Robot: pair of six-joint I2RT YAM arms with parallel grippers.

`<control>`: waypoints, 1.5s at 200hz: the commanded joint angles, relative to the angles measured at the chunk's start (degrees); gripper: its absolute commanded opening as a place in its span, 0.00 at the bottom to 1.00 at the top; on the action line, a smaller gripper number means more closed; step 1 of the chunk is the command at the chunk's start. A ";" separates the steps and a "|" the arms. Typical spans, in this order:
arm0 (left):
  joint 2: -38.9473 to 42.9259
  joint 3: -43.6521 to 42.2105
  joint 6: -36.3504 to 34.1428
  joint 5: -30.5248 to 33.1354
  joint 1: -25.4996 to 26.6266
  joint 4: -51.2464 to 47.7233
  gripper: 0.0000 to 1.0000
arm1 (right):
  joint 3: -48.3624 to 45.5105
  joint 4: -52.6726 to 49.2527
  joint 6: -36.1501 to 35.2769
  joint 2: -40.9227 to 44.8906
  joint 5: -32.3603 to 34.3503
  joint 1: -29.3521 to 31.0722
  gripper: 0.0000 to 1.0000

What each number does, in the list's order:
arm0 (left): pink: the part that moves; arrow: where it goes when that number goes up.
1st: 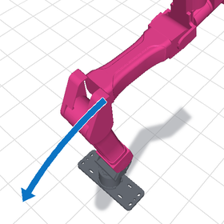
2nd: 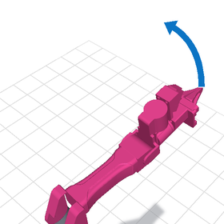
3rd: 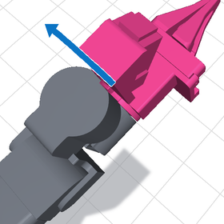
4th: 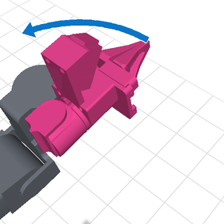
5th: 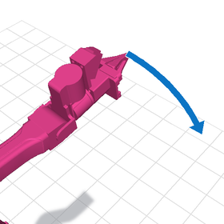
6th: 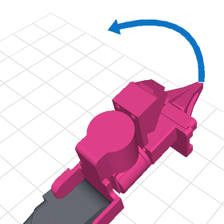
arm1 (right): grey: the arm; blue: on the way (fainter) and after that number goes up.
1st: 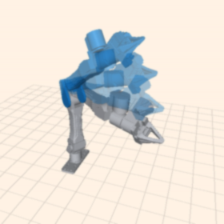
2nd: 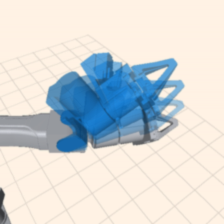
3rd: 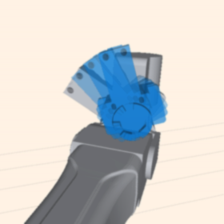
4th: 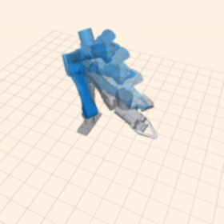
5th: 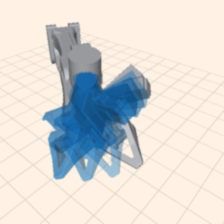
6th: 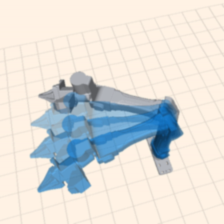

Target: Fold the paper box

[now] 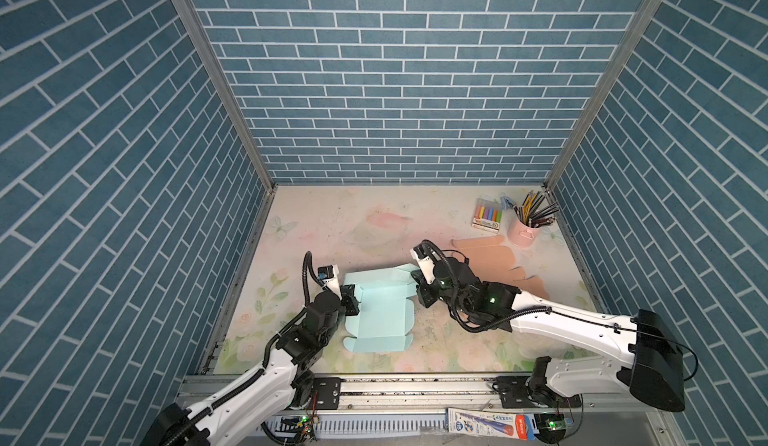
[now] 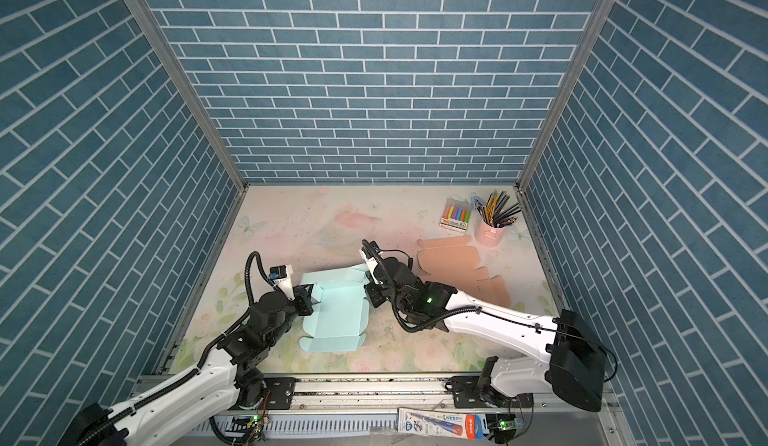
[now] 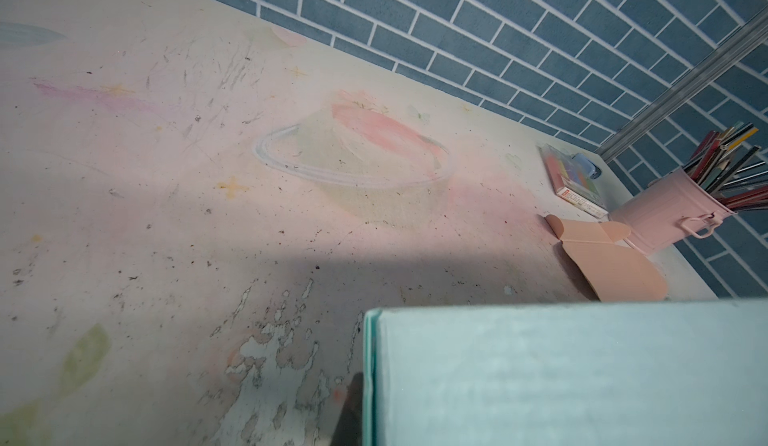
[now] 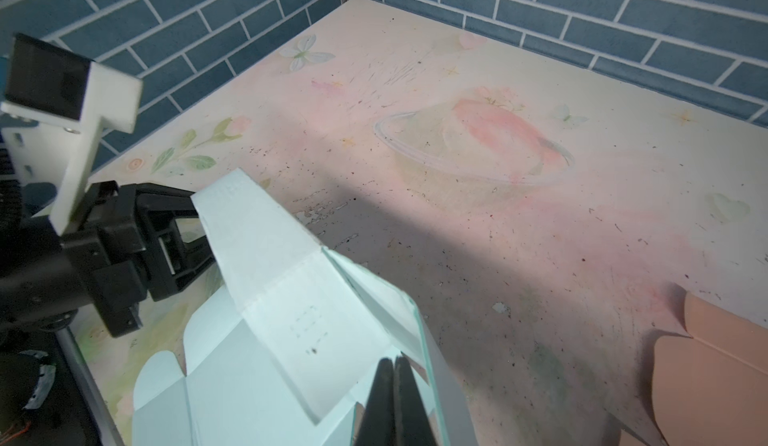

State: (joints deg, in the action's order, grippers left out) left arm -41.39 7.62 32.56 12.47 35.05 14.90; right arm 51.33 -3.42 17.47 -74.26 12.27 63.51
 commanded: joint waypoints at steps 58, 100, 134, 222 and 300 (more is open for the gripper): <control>0.96 -0.94 0.39 -0.37 -0.34 1.60 0.00 | 2.41 3.06 -0.89 -5.58 -5.95 0.13 0.00; 0.71 -0.85 0.32 -0.74 -0.34 1.77 0.00 | 3.64 4.21 -1.43 -7.64 -6.83 0.87 0.00; 1.28 -0.35 0.29 -0.83 -0.45 0.87 0.00 | 4.15 3.47 -2.92 -7.06 -7.28 1.18 0.00; 3.21 2.57 3.38 -12.17 -9.63 -1.49 0.00 | -15.78 19.71 -2.96 14.49 -5.55 1.36 0.00; 7.16 8.68 8.99 -22.83 -13.12 -3.49 0.00 | -31.16 41.51 -2.00 21.26 -9.90 0.83 0.00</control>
State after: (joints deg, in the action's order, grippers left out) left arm -35.86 13.93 39.03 -6.59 22.55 11.60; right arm 20.25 28.95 15.16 -52.66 3.99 64.58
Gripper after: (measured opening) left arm 0.100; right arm 0.046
